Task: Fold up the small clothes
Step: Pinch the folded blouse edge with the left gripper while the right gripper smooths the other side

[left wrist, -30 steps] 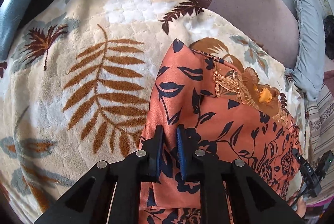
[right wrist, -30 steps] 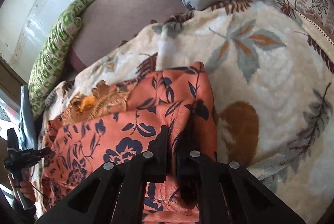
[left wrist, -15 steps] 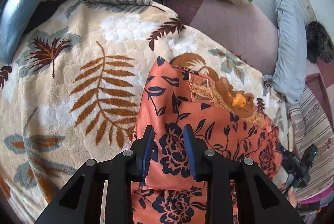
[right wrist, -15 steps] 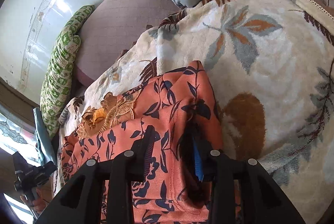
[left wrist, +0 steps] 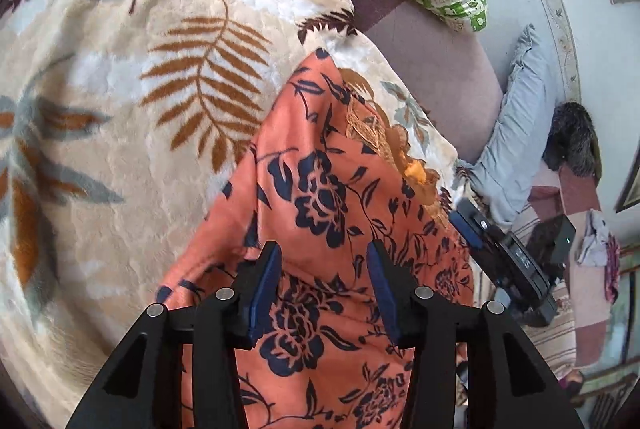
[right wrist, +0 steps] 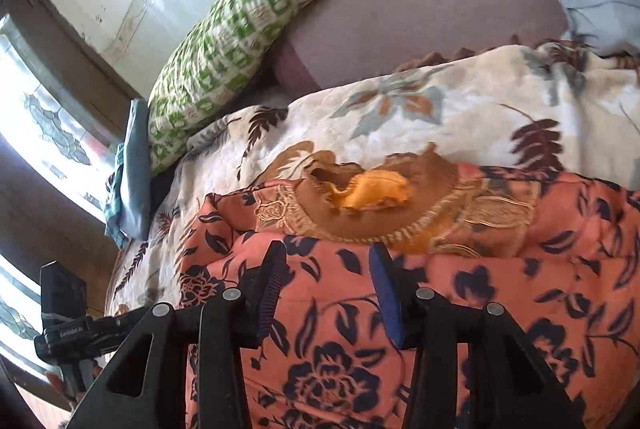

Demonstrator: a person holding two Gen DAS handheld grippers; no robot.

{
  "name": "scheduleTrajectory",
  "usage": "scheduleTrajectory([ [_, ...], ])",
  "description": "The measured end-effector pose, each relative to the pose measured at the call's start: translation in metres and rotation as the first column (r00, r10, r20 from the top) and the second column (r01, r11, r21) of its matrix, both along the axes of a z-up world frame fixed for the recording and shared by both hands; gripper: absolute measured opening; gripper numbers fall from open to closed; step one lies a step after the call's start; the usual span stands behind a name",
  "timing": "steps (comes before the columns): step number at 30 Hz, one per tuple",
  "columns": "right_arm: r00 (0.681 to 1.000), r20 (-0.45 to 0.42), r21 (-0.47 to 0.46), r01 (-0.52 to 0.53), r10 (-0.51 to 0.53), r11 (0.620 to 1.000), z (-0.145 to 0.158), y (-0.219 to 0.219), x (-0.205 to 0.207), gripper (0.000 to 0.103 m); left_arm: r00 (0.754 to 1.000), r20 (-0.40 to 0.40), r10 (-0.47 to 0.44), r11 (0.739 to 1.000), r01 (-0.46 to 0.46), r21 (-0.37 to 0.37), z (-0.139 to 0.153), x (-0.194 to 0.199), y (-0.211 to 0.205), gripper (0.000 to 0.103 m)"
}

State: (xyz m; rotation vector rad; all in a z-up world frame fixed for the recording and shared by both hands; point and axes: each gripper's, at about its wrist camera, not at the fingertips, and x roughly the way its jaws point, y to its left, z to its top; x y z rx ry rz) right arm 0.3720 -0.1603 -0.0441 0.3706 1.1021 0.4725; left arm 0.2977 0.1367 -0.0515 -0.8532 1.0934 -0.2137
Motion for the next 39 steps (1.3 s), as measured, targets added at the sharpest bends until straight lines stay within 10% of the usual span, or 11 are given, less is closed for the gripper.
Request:
scheduleTrajectory([
  [7,0.963,-0.052,-0.142,-0.268,0.263,0.953,-0.015,0.095,0.04,0.056,0.998,-0.052,0.019,0.99,-0.027,-0.141,-0.04,0.009,0.02,0.043],
  [14,0.832,-0.16,-0.286,-0.554,0.531,0.782,-0.044,0.166,0.025,0.055,0.999,-0.044,0.012,0.993,-0.017,-0.118,-0.039,0.011,0.019,0.042],
  [16,0.807,-0.114,-0.389,-0.573,0.58,0.721,-0.038,0.174,0.011,0.015,0.998,-0.052,0.017,0.992,-0.023,-0.121,-0.039,0.012,0.018,0.042],
  [18,0.818,-0.042,-0.423,-0.534,0.573,0.732,-0.022,0.171,0.004,0.005,0.999,-0.047,0.026,0.992,-0.032,-0.121,-0.036,0.01,0.019,0.042],
  [25,0.929,-0.041,-0.433,-0.349,0.369,0.831,-0.044,0.141,0.024,0.015,0.999,-0.046,0.008,1.0,-0.007,0.018,-0.036,0.012,0.002,0.037],
  [31,0.999,0.03,-0.189,-0.032,0.038,0.981,-0.008,0.043,-0.002,0.031,1.0,0.012,-0.029,0.998,0.028,0.052,-0.015,0.006,-0.011,0.038],
  [39,0.92,0.051,-0.33,0.382,-0.388,0.863,0.011,-0.149,-0.065,0.042,0.996,0.034,-0.084,0.979,0.076,0.187,-0.016,0.008,-0.033,0.044],
])
